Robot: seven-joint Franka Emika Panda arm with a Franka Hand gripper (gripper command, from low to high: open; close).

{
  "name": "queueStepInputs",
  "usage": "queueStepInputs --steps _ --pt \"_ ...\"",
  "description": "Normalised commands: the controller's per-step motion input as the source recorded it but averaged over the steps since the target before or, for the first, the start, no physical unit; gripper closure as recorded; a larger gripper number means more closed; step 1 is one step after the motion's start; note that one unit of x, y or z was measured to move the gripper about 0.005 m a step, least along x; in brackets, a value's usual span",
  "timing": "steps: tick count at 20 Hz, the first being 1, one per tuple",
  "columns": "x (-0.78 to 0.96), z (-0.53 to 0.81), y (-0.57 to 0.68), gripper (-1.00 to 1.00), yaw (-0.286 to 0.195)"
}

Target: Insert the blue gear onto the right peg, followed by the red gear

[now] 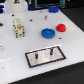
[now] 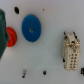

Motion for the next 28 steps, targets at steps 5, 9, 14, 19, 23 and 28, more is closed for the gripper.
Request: queueStepInputs --steps 5,9,14,19,23,28 --pt "-0.48 -0.29 0.52 -1.00 0.000" --pt "-0.45 -0.32 0.48 -1.00 0.000" --pt "-0.35 -0.45 0.35 -1.00 0.000" --pt "-0.25 -0.52 0.20 -1.00 0.000" --pt "-0.19 -0.54 0.08 -1.00 0.000" --pt "-0.21 -0.53 0.01 -1.00 0.000"
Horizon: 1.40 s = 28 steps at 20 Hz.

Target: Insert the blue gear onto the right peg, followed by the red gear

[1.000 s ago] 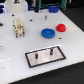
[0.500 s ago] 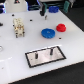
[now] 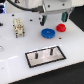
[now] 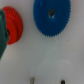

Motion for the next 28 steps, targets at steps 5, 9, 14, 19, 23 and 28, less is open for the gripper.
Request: queueStepInputs --steps 5,9,14,19,23,28 --pt "-0.18 -0.53 0.01 -1.00 0.000" --pt "-0.17 -0.48 0.01 -1.00 0.000" --pt "-0.25 -0.34 -0.04 1.00 0.000" --pt "-0.34 -0.09 0.00 1.00 0.000" --pt "-0.24 -0.01 0.00 1.00 0.000" --pt "-0.13 0.05 0.00 1.00 0.000"
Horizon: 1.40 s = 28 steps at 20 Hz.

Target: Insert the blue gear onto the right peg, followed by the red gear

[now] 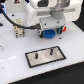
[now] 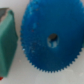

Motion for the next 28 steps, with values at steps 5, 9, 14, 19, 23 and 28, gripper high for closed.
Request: queueStepInputs --steps 5,9,14,19,23,28 --pt "0.04 0.32 0.00 1.00 0.000" --pt "0.32 0.62 0.01 1.00 0.000" --pt "0.53 0.54 0.00 1.00 0.000" --pt "0.71 0.48 -0.05 1.00 0.000" --pt "0.76 0.38 -0.18 1.00 0.000" --pt "0.75 0.30 -0.28 1.00 0.000"
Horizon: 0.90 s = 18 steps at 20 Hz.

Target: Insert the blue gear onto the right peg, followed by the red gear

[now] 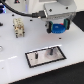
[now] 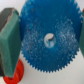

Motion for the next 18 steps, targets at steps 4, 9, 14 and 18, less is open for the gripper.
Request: queueStepInputs --steps 4,9,14,18 --pt "0.77 0.25 -0.23 1.00 0.000" --pt "0.73 0.20 -0.20 1.00 0.000" --pt "0.65 0.09 -0.11 1.00 0.000" --pt "0.54 0.00 -0.16 1.00 0.000"
